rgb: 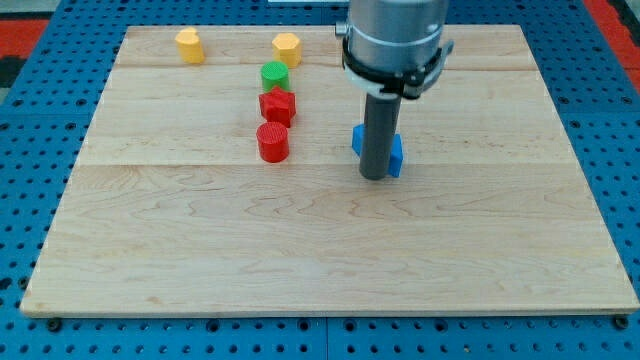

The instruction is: Move the green circle into the blue cube

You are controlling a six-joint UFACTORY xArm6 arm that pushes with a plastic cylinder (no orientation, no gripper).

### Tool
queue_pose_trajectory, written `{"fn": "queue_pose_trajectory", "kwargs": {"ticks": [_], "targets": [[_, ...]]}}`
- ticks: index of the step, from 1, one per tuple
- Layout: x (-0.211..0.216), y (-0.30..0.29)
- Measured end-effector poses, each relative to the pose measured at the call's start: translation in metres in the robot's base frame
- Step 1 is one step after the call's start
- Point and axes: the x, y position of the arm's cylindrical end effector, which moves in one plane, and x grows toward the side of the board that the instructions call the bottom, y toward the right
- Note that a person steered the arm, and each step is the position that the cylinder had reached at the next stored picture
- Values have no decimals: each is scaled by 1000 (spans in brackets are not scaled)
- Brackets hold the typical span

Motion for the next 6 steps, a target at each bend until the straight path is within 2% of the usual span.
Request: {"fn": "queue_pose_trajectory", "kwargs": {"ticks": [1, 2, 3, 4, 5, 6], "targets": [[37, -67], [39, -163], [-22, -231], [-103, -182], [-122, -105], [-131, -159]]}}
